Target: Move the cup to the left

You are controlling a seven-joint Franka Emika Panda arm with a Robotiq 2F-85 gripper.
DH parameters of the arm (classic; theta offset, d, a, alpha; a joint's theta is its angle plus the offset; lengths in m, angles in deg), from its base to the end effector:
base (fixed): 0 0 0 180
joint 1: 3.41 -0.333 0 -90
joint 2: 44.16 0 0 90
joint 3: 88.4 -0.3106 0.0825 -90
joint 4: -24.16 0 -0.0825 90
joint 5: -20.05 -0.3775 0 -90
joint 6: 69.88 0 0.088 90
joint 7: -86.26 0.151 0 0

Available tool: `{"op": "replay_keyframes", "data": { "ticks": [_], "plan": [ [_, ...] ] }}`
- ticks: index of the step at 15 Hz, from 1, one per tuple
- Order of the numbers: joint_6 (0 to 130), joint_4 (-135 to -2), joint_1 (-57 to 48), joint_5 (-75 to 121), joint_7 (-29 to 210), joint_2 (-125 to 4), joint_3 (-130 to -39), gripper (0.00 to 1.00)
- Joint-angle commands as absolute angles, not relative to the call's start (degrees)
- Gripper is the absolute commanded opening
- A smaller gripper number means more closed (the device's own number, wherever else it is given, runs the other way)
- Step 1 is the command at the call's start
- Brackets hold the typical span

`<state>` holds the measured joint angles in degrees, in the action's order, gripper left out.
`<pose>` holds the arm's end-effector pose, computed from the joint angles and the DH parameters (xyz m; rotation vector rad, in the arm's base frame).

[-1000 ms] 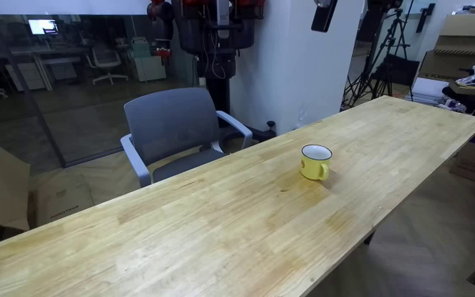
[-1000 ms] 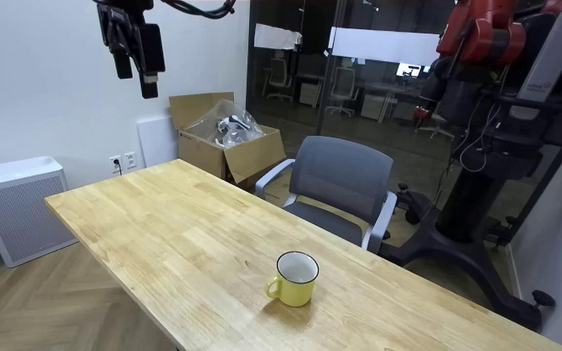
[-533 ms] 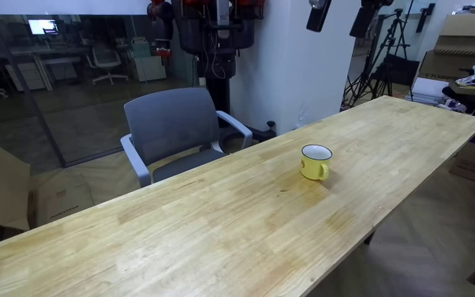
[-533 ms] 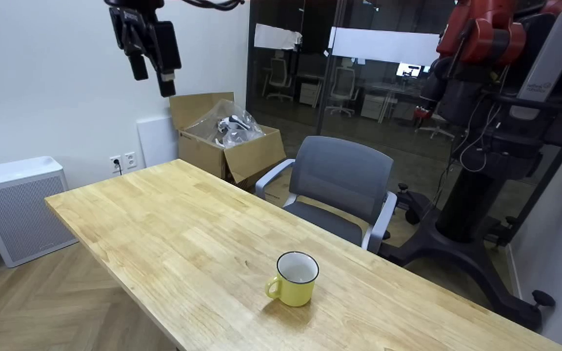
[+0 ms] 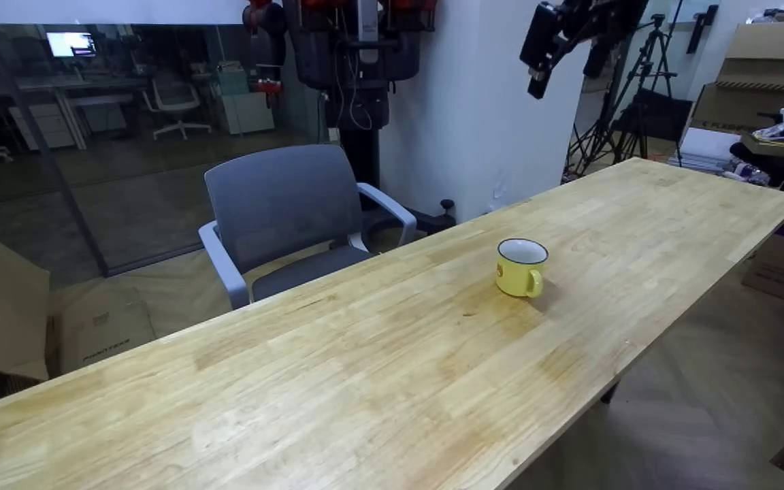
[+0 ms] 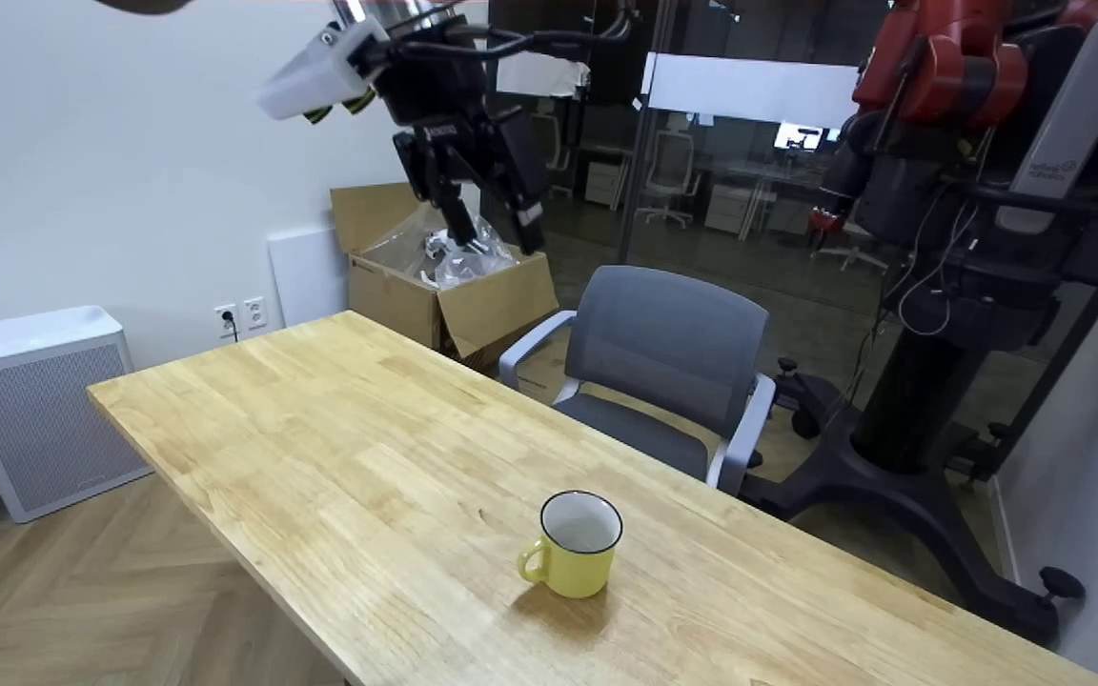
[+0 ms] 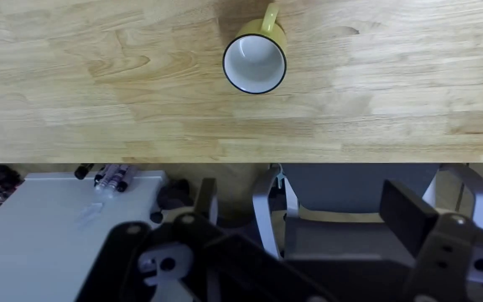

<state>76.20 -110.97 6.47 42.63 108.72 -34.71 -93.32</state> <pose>0.5185 -0.0491 0.3894 2.8431 -0.2676 0.5628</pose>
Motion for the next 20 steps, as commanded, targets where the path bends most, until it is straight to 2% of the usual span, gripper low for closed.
{"op": "replay_keyframes", "data": {
  "ticks": [1,7,11,14,17,20],
  "plan": [
    [76.45,-110.76,5.27,43.04,108.86,-35.31,-91.93,1.0],
    [78.04,-106.84,5.13,39.72,105.56,-41.2,-89.53,1.0],
    [77.43,-102.05,4.21,24.61,93.65,-48.87,-86.31,1.0],
    [70.52,-97.02,5.21,14.55,85.24,-54.6,-85.61,1.0],
    [64.76,-92.08,4.87,18.19,87.78,-60.08,-83.6,1.0],
    [65.52,-89.36,2.64,26.97,95.61,-64.02,-80.13,1.0]
  ]
}}
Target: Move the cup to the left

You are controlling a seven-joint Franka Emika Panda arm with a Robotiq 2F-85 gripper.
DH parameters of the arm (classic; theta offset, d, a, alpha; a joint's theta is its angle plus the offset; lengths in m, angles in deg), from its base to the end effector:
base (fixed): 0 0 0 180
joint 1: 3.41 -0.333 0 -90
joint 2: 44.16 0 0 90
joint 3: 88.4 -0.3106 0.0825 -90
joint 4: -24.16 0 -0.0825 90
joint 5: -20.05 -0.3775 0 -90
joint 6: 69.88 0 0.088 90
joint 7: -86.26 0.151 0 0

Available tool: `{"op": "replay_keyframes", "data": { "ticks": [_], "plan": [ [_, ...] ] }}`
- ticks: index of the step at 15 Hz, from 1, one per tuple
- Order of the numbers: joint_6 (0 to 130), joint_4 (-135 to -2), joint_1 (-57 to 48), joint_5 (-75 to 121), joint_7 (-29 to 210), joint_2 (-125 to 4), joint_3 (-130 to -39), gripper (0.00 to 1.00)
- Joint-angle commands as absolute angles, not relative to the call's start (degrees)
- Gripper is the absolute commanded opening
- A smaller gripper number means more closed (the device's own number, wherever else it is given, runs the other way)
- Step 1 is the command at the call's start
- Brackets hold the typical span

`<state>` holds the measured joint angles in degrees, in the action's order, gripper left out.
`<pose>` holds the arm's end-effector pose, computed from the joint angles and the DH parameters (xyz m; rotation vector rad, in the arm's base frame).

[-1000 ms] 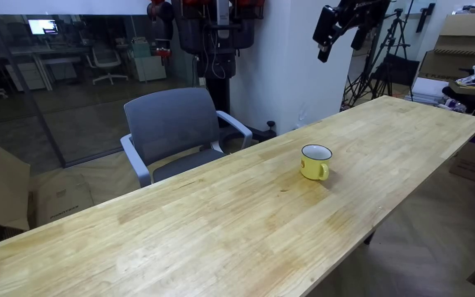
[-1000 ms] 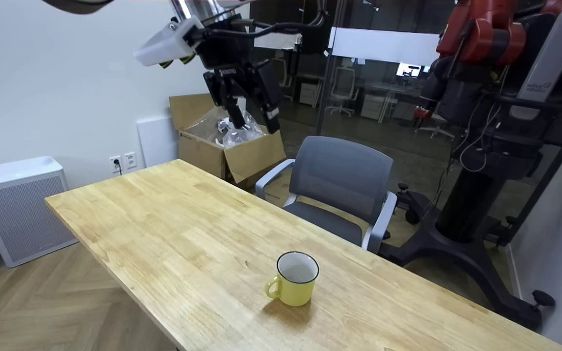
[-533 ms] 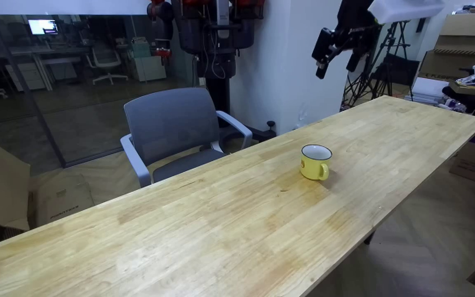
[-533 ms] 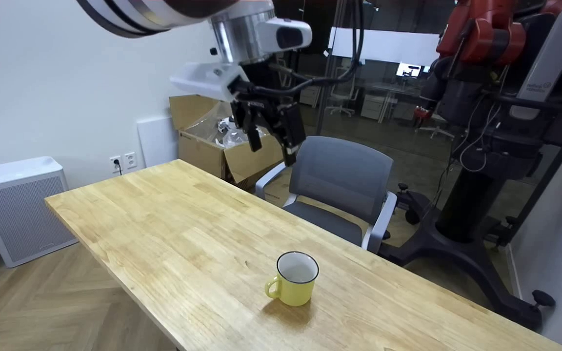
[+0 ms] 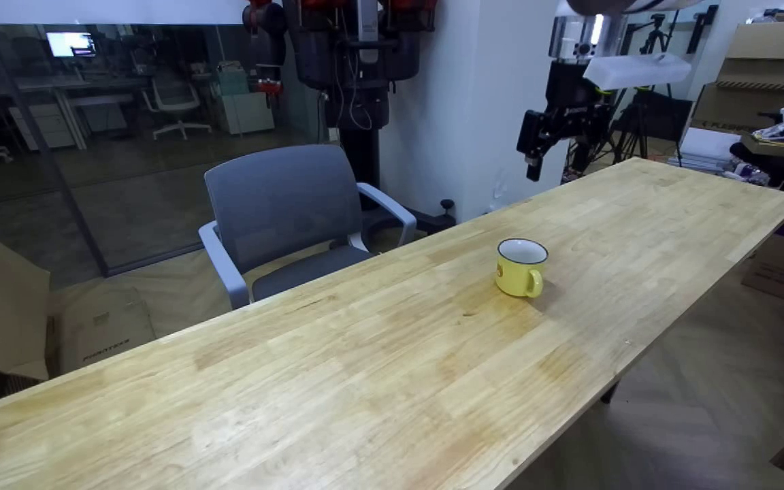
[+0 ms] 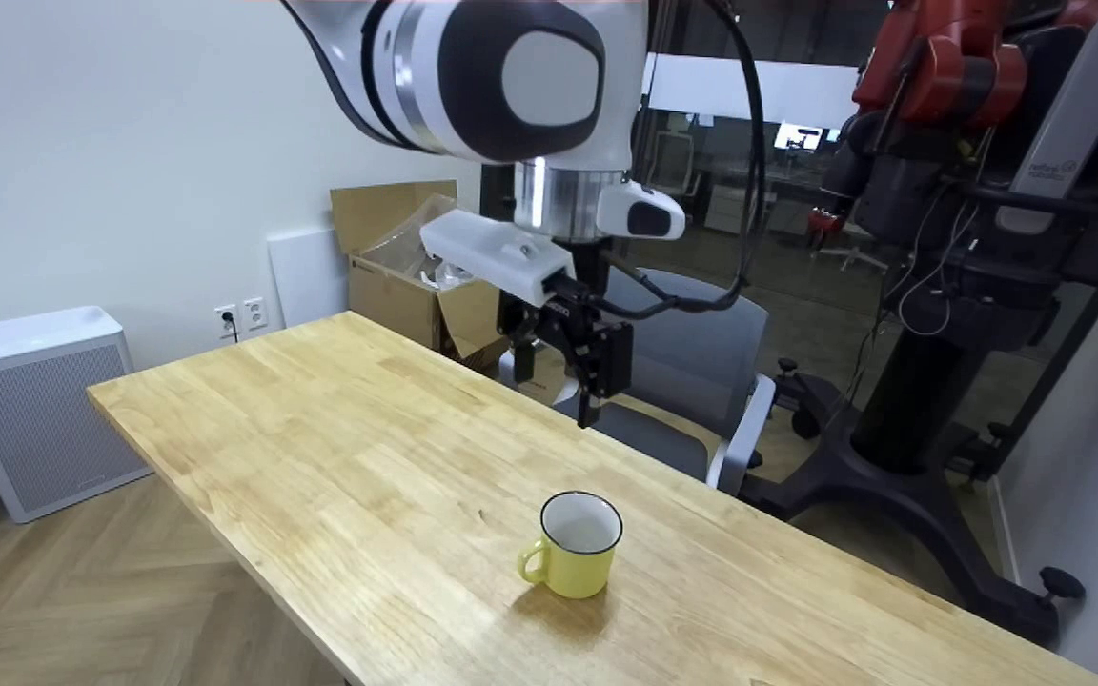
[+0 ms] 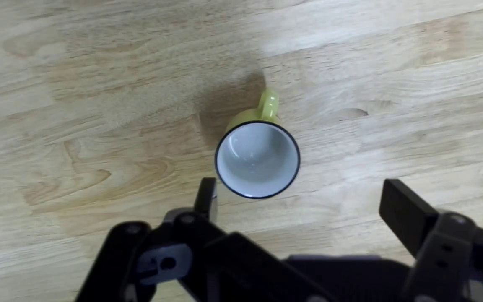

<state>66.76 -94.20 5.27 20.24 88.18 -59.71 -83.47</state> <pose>0.5706 -0.1381 0.2617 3.0834 -0.4110 0.0712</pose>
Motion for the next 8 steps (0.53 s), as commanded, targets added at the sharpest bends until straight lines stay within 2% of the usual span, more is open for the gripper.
{"op": "replay_keyframes", "data": {
  "ticks": [1,8],
  "plan": [
    [66.59,-92.93,4.24,22.87,90.24,-61.25,-81.89,1.0],
    [71.1,-87.88,4.21,20.88,96.26,-67.58,-80.79,1.0]
  ]
}}
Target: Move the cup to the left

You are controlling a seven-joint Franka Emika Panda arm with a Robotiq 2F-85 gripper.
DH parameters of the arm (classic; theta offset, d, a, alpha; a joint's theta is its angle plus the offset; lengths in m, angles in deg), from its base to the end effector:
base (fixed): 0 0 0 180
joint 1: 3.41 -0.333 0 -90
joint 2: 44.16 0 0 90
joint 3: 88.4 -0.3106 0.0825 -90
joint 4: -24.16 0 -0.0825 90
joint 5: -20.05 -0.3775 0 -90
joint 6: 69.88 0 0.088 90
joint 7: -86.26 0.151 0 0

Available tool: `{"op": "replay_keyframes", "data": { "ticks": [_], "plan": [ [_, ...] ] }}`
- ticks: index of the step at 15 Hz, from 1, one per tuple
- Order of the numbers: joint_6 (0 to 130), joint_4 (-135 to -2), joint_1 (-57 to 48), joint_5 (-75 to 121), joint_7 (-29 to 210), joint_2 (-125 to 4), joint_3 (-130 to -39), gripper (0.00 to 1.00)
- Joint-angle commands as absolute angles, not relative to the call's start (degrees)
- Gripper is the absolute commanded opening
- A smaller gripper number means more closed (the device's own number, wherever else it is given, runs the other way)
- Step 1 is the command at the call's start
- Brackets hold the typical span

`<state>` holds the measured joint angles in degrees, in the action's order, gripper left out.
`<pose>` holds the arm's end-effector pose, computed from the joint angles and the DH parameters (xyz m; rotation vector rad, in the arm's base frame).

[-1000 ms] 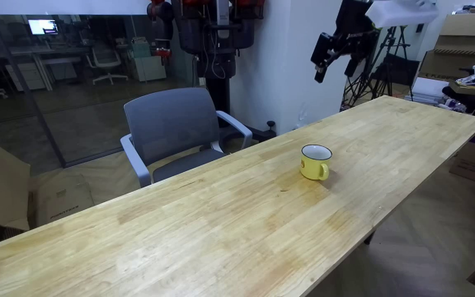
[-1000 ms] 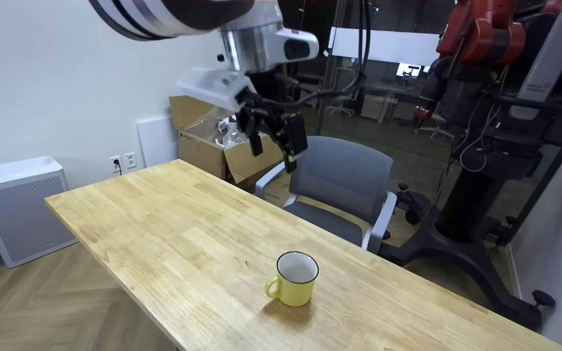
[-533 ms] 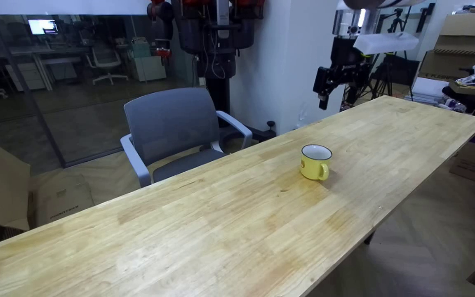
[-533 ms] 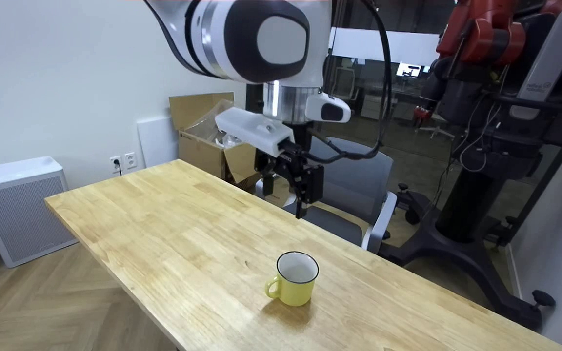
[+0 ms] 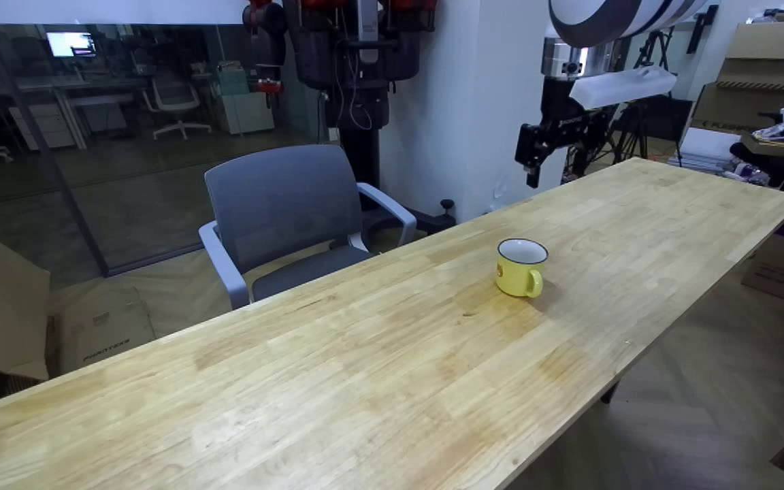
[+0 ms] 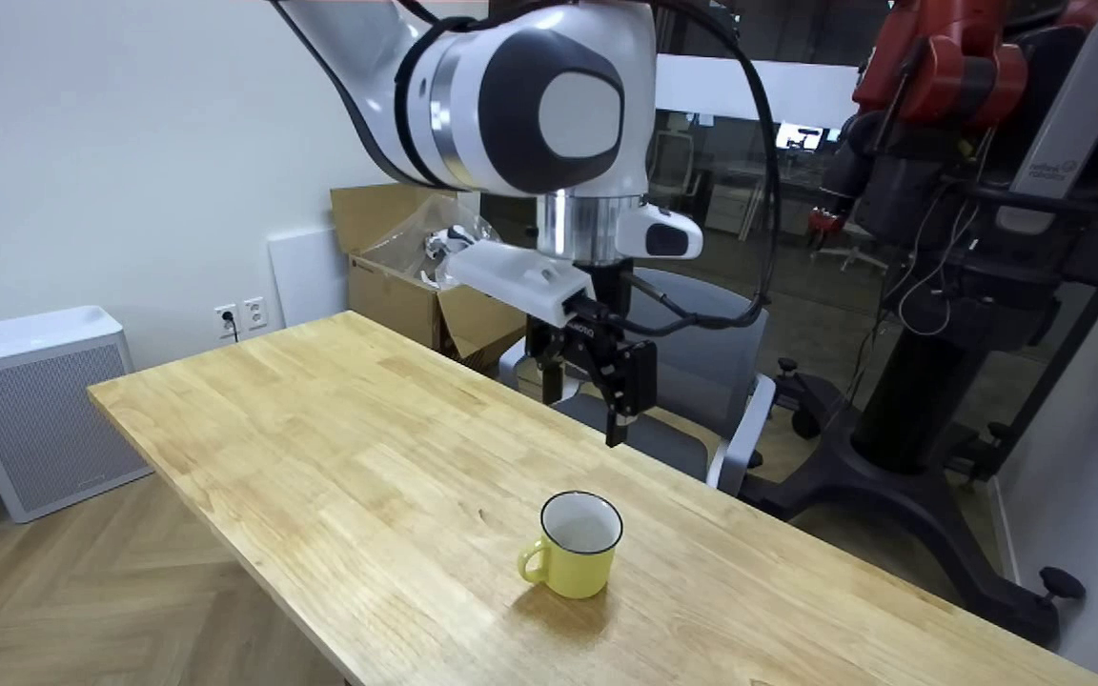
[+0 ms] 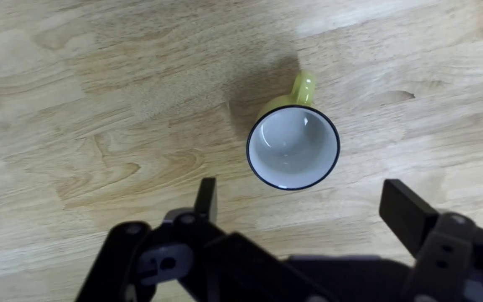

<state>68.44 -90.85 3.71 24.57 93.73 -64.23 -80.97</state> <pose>0.5859 -0.1541 0.2435 3.0006 -0.4808 0.0793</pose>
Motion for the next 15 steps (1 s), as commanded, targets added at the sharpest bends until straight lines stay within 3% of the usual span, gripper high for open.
{"op": "replay_keyframes", "data": {
  "ticks": [1,5,15],
  "plan": [
    [72.26,-86.63,4.66,18.91,96.27,-69.26,-80.97,1.0],
    [73.11,-81.42,6.23,11.79,95.68,-75.82,-81.99,1.0],
    [59.9,-67.43,8.29,6.46,94.71,-88.46,-84.08,1.0]
  ]
}}
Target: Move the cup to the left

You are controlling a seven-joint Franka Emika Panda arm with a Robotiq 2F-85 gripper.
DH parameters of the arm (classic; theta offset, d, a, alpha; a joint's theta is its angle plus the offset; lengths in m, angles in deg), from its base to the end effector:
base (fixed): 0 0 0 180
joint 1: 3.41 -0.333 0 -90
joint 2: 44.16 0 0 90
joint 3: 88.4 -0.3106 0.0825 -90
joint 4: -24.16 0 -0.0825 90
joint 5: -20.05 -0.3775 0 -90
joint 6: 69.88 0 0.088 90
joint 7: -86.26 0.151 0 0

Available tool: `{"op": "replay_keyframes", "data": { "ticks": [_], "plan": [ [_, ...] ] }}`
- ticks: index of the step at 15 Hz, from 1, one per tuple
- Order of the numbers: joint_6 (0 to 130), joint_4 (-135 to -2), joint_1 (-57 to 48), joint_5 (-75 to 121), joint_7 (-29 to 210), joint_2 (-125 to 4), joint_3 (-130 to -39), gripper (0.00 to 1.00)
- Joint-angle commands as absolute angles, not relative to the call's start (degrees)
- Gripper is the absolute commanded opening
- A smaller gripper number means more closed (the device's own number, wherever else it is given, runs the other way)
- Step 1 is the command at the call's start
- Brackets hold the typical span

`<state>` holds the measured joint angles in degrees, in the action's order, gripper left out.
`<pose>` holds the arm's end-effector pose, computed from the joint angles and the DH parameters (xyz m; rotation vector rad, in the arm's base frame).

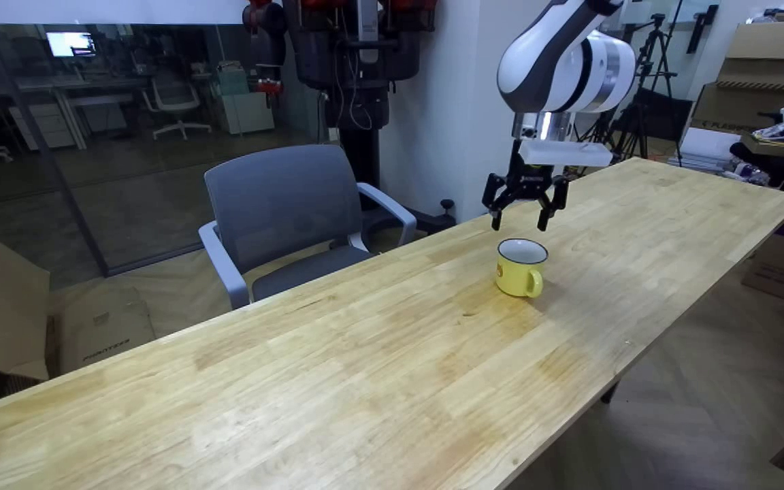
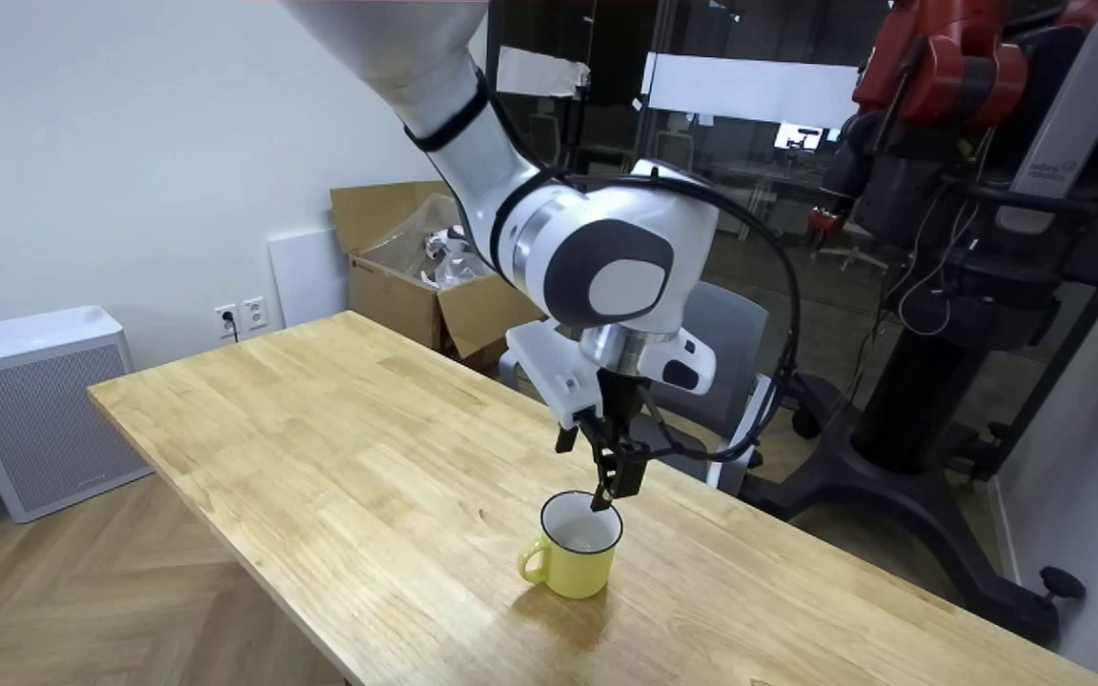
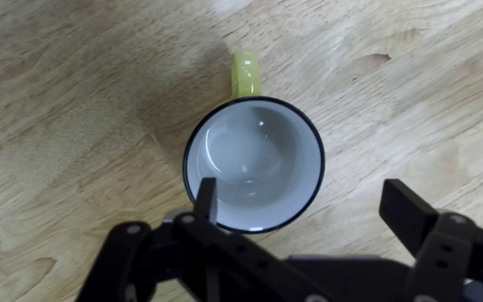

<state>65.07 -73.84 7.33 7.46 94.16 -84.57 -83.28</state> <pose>0.6346 -0.1676 0.1342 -2.9282 0.8339 0.0730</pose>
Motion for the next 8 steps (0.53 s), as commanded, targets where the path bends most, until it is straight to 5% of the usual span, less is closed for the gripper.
{"op": "replay_keyframes", "data": {
  "ticks": [1,8],
  "plan": [
    [58.58,-66.31,8.3,6.43,94.92,-89.35,-84.13,1.0],
    [54.15,-59.52,7.56,7.59,95.95,-95.35,-83.35,1.0]
  ]
}}
